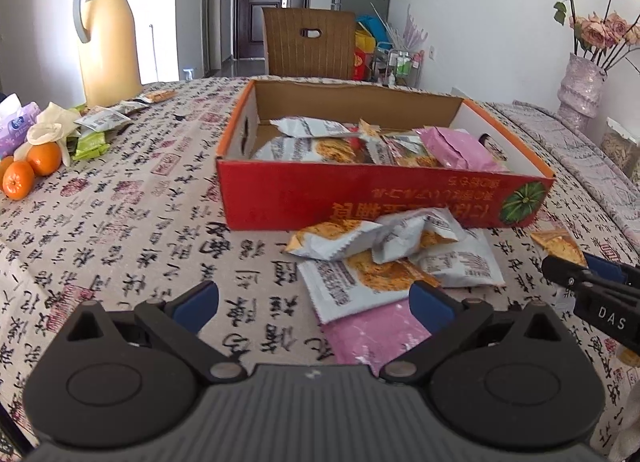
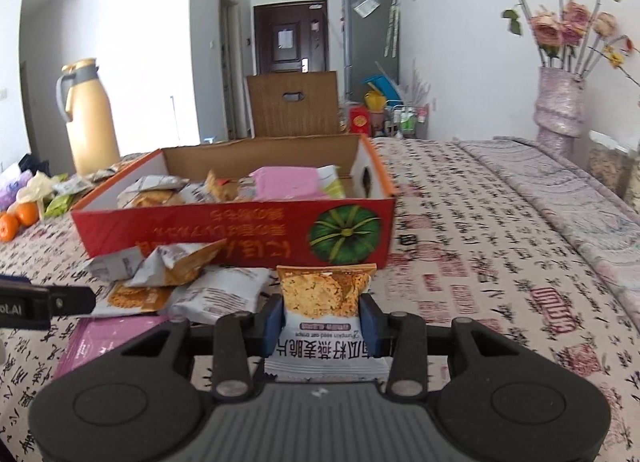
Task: Organize snacks
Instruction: 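Grasp a white pumpkin-seed cookie packet with the right gripper, then grasp a pink packet with the left gripper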
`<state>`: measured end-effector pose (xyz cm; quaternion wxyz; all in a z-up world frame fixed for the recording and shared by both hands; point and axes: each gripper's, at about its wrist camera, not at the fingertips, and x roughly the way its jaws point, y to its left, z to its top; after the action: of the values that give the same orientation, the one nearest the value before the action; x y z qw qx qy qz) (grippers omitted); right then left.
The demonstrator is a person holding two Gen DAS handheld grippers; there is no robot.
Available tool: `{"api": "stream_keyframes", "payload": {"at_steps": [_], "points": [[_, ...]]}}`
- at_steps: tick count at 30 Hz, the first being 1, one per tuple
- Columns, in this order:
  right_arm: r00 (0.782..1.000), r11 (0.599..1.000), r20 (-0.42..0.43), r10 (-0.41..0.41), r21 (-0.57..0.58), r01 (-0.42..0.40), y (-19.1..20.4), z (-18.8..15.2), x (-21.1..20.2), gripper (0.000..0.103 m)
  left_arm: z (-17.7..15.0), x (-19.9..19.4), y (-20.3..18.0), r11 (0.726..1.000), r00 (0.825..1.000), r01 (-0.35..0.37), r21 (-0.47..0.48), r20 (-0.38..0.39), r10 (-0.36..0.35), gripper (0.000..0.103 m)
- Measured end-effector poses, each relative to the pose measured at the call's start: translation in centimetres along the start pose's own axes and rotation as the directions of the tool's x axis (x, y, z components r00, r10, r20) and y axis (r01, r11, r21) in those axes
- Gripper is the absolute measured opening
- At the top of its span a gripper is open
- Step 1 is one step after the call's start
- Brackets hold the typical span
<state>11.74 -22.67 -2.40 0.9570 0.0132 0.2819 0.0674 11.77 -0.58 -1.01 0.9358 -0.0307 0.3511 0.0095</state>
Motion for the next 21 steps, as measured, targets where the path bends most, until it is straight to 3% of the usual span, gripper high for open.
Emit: {"api": "stream_keyframes", "payload": {"at_steps": [11,21], "points": [[1.000,0.999,0.010,0.020,0.038,-0.021,-1.6,-1.0,-0.6,0.039,0.3,1.0,-3.4,1.000,0.997,0.011,0.017,-0.073,-0.009,0.103],[0.998,0.996,0.015,0.059,0.066,-0.059,-2.5,-1.6,-0.6,0.039,-0.1,2.4,-5.6,0.999,0.986,-0.049,0.021,-0.159,0.052,0.103]]}}
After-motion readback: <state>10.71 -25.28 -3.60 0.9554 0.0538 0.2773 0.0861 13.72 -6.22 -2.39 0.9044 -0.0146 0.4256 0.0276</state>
